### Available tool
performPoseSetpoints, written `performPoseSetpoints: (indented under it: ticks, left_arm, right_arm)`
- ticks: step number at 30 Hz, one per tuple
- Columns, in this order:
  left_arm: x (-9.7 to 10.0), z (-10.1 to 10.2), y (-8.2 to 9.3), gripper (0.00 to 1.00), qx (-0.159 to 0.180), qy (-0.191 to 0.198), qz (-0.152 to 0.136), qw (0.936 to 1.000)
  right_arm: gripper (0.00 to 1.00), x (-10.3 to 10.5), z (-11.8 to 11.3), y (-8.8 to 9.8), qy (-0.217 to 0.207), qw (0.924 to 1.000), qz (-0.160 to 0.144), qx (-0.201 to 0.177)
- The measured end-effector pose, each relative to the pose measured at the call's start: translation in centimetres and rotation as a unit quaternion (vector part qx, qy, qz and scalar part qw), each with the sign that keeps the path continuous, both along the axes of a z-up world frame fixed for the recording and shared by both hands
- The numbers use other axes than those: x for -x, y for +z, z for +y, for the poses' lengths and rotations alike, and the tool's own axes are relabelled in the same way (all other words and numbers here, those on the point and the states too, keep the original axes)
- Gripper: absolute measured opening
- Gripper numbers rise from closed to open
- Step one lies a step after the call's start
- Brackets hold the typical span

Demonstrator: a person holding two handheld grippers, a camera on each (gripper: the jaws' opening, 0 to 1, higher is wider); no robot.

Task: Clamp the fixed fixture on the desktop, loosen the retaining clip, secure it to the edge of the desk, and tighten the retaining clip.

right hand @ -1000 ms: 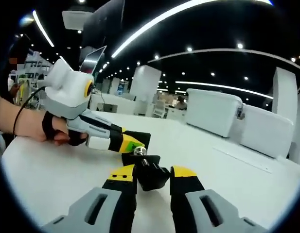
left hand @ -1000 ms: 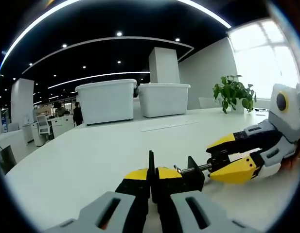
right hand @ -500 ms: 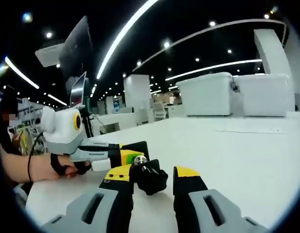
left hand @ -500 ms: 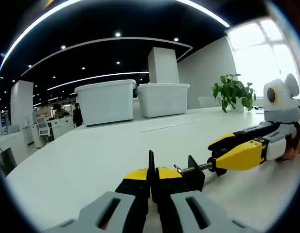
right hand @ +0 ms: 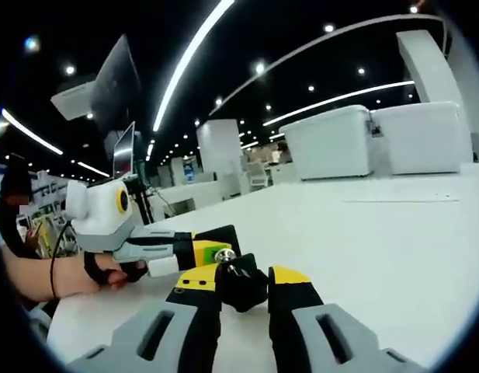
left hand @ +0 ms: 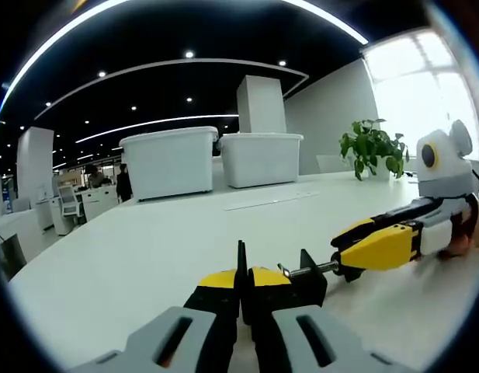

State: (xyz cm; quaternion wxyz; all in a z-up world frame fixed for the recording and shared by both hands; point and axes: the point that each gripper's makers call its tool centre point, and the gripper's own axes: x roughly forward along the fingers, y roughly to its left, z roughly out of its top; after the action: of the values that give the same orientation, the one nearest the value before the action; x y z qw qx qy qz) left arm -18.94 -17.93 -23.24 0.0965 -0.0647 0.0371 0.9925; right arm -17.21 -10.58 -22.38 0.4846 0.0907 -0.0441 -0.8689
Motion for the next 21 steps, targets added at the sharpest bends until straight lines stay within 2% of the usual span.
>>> performPoseSetpoints:
  ticks: [14,17,21]
  left_arm:
    - [0.01,-0.04,-0.09,0.05,0.000,0.001,-0.001,1.0000]
    - [-0.01,-0.04,-0.10,0.05,0.000,0.001,-0.001,1.0000]
    - [-0.04,-0.04,-0.11,0.05,0.000,0.001,-0.001,1.0000]
  right_arm:
    - [0.20,-0.41,-0.30,0.17,0.005,0.9966,0.073,-0.036]
    - [0.20,-0.49,-0.36,0.19,0.004,0.9950,0.089,-0.045]
    - [0.20,-0.62,-0.44,0.29,0.002,0.9894,0.128,-0.069]
